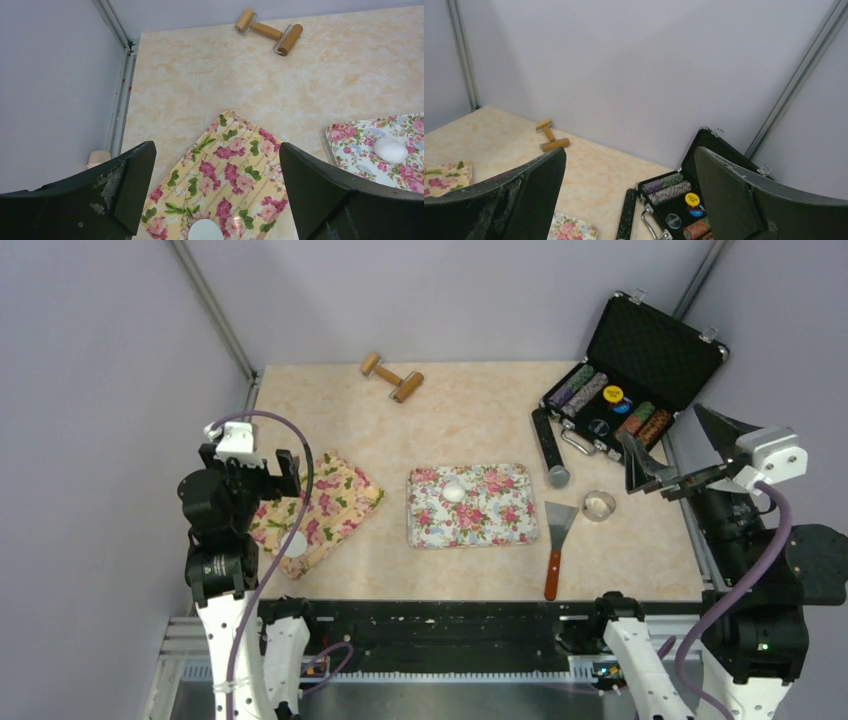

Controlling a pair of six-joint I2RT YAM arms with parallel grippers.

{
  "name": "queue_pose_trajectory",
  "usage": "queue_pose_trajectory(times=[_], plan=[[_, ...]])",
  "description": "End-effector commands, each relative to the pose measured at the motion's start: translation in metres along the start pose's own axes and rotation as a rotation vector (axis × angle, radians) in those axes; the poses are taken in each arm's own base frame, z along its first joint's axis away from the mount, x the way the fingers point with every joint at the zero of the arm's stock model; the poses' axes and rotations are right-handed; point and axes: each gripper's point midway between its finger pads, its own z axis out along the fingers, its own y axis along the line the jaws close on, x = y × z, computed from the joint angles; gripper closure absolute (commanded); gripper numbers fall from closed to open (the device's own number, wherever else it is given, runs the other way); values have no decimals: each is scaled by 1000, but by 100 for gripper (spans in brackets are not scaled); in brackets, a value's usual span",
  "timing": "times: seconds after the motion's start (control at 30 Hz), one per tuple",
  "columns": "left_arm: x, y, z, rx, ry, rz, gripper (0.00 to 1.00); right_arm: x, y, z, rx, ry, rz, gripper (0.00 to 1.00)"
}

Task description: Roll out the dumpling wrappers from the dough

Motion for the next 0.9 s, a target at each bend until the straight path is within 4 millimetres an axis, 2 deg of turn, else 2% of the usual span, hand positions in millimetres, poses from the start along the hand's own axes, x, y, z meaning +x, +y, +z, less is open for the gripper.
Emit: queue_pose_trajectory(times=[0.0,0.07,0.13,0.27,0.4,0.5,0.6,0.63,0.7,0.87], plan=[[-9,0,4,8,-42,6,1,20,1,7,-27,36,-48,1],[-7,-2,6,20,-36,6,1,40,7,9,-91,69,-147,1],[-5,-2,7,28,-27,12,1,64,6,15,-99,114,-170,1],[-1,-9,10,77,-15,42,1,128,5,20,-128,234,-218,1],[-1,-16,37,157,82,75,1,188,12,18,-168,323,-218,1],[-1,-13,75,135,172,136,1,221,19,16,-180,367,-169,2],[-8,-8,121,76,230,213,1,238,23,16,-174,365,-117,2],[-3,-9,137,66,261,236,1,242,25,15,-179,366,-118,3],[3,-23,177,75,307,270,1,248,23,13,-174,380,-132,3],[15,-51,255,102,385,224,1,274,11,13,-120,438,-165,4]])
